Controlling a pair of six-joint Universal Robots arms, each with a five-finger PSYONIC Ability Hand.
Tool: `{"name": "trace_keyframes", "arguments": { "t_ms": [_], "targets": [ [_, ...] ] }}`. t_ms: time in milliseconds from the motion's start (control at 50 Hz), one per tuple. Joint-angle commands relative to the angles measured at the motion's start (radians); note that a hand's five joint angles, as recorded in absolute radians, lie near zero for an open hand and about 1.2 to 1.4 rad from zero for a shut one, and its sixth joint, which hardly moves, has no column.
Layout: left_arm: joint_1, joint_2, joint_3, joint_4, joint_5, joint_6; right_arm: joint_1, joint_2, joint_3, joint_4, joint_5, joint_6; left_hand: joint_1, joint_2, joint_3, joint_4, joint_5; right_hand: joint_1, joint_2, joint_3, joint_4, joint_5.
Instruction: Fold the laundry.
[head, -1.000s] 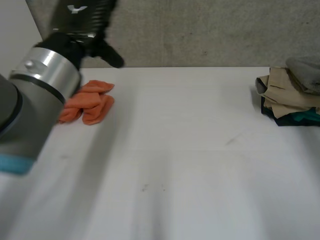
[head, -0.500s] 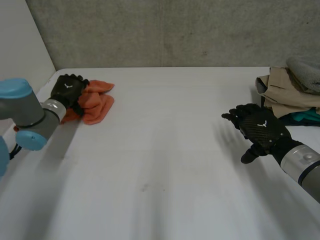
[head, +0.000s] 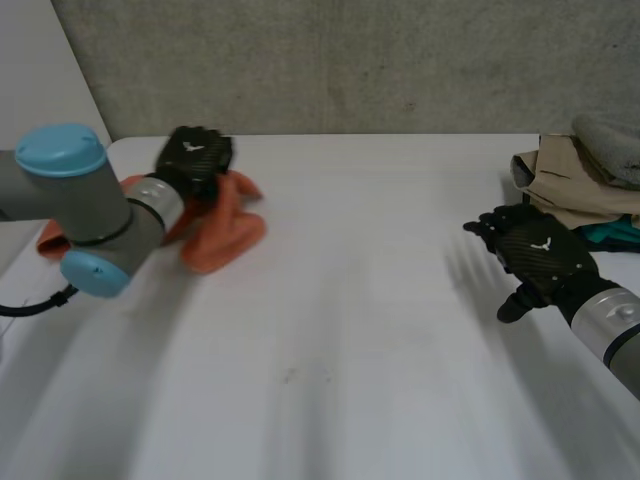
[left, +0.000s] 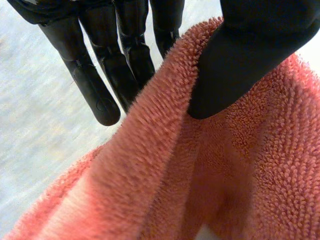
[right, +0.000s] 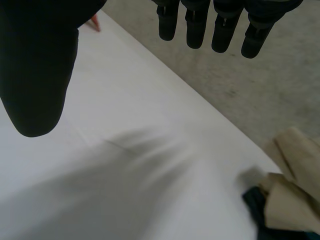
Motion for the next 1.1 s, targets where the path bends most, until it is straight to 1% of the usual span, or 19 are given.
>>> {"name": "trace_keyframes", "arguments": {
  "t_ms": [20, 40, 120, 180, 200, 240, 340, 380, 420, 500, 560, 640, 720, 760, 860, 880, 960, 1060, 1100],
  "targets": [
    [-0.211, 0.251, -0.304, -0.001, 0.097, -0.17, 0.0, -0.032, -0.007, 0.005, 0.078, 0.001, 0.275, 0.201, 0.212, 0.201, 0.24, -0.063, -0.037, -0.036, -0.034, -0.044],
    [-0.264, 0.268, -0.36, 0.002, 0.118, -0.173, 0.0, -0.033, -0.007, 0.005, 0.078, 0.001, 0.275, 0.201, 0.212, 0.201, 0.24, -0.063, -0.037, -0.036, -0.034, -0.044],
    [-0.39, 0.265, -0.442, 0.011, 0.123, -0.171, 0.0, -0.032, -0.007, 0.005, 0.079, 0.001, 0.275, 0.201, 0.212, 0.201, 0.24, -0.063, -0.037, -0.036, -0.034, -0.044],
    [-0.445, 0.248, -0.445, 0.005, 0.115, -0.173, 0.0, -0.03, -0.007, 0.005, 0.076, 0.001, 0.22, 0.146, 0.157, 0.146, 0.185, -0.063, -0.037, -0.036, -0.034, -0.044],
    [-0.47, 0.234, -0.442, 0.002, 0.103, -0.171, 0.0, -0.03, -0.007, 0.003, 0.078, 0.001, -0.132, -0.206, -0.196, -0.206, -0.167, -0.063, -0.037, -0.036, -0.034, -0.044],
    [-0.484, 0.237, -0.444, 0.004, 0.08, -0.167, 0.0, -0.032, -0.007, 0.005, 0.079, 0.002, -0.396, -0.47, -0.459, -0.47, -0.431, -0.063, -0.037, -0.036, -0.034, -0.044],
    [-0.482, 0.312, -0.431, 0.01, -0.074, -0.158, 0.002, -0.032, -0.007, 0.007, 0.085, 0.004, -0.754, -0.828, -0.818, -0.829, -0.789, -0.063, -0.037, -0.036, -0.034, -0.044],
    [-0.473, 0.338, -0.434, 0.011, -0.119, -0.158, 0.002, -0.032, -0.007, 0.011, 0.087, 0.004, -0.787, -0.861, -0.851, -0.862, -0.823, -0.063, -0.037, -0.036, -0.034, -0.044],
    [-0.444, 0.378, -0.441, 0.002, -0.179, -0.158, 0.003, -0.033, -0.013, 0.025, 0.087, 0.005, -0.805, -0.879, -0.868, -0.879, -0.84, -0.063, -0.037, -0.036, -0.034, -0.044],
    [-0.372, 0.456, -0.476, -0.008, -0.245, -0.158, 0.013, -0.035, -0.047, 0.103, 0.087, 0.014, -0.828, -0.902, -0.892, -0.903, -0.864, -0.063, -0.037, -0.036, -0.034, -0.044],
    [-0.326, 0.495, -0.528, -0.008, -0.254, -0.156, 0.017, -0.033, -0.1, 0.219, 0.082, 0.056, -0.828, -0.902, -0.892, -0.903, -0.864, -0.063, -0.037, -0.036, -0.034, -0.044],
    [-0.228, 0.53, -0.609, -0.002, -0.253, -0.15, 0.02, -0.019, -0.182, 0.376, 0.07, 0.125, -0.828, -0.902, -0.892, -0.903, -0.864, -0.063, -0.037, -0.036, -0.034, -0.044],
    [-0.115, 0.52, -0.683, -0.001, -0.25, -0.113, 0.029, 0.053, -0.255, 0.461, 0.05, 0.2, -0.822, -0.896, -0.886, -0.897, -0.858, -0.063, -0.037, -0.036, -0.034, -0.044],
    [-0.087, 0.506, -0.704, 0.005, -0.244, -0.083, 0.051, 0.092, -0.281, 0.461, 0.042, 0.226, -0.822, -0.896, -0.886, -0.897, -0.858, -0.033, -0.007, -0.005, -0.004, -0.013],
    [0.033, 0.425, -0.729, 0.028, -0.159, 0.052, 0.147, 0.2, -0.361, 0.458, 0.045, 0.26, -0.822, -0.896, -0.886, -0.897, -0.858, 0.079, 0.105, 0.106, 0.108, 0.098],
    [0.074, 0.399, -0.726, 0.028, -0.12, 0.092, 0.155, 0.215, -0.37, 0.456, 0.047, 0.258, -0.822, -0.896, -0.886, -0.897, -0.858, 0.099, 0.125, 0.127, 0.129, 0.119],
    [0.149, 0.345, -0.711, 0.03, -0.026, 0.172, 0.193, 0.295, -0.418, 0.432, 0.048, 0.264, -0.82, -0.893, -0.883, -0.894, -0.855, 0.182, 0.208, 0.209, 0.211, 0.201],
    [0.173, 0.257, -0.659, 0.033, 0.04, 0.209, 0.233, 0.353, -0.452, 0.379, 0.056, 0.263, -0.814, -0.888, -0.877, -0.888, -0.849, 0.296, 0.322, 0.323, 0.325, 0.315],
    [0.171, 0.221, -0.631, 0.034, 0.048, 0.214, 0.24, 0.369, -0.456, 0.349, 0.067, 0.263, -0.799, -0.873, -0.863, -0.874, -0.834, 0.577, 0.603, 0.604, 0.606, 0.596]
  ]
}}
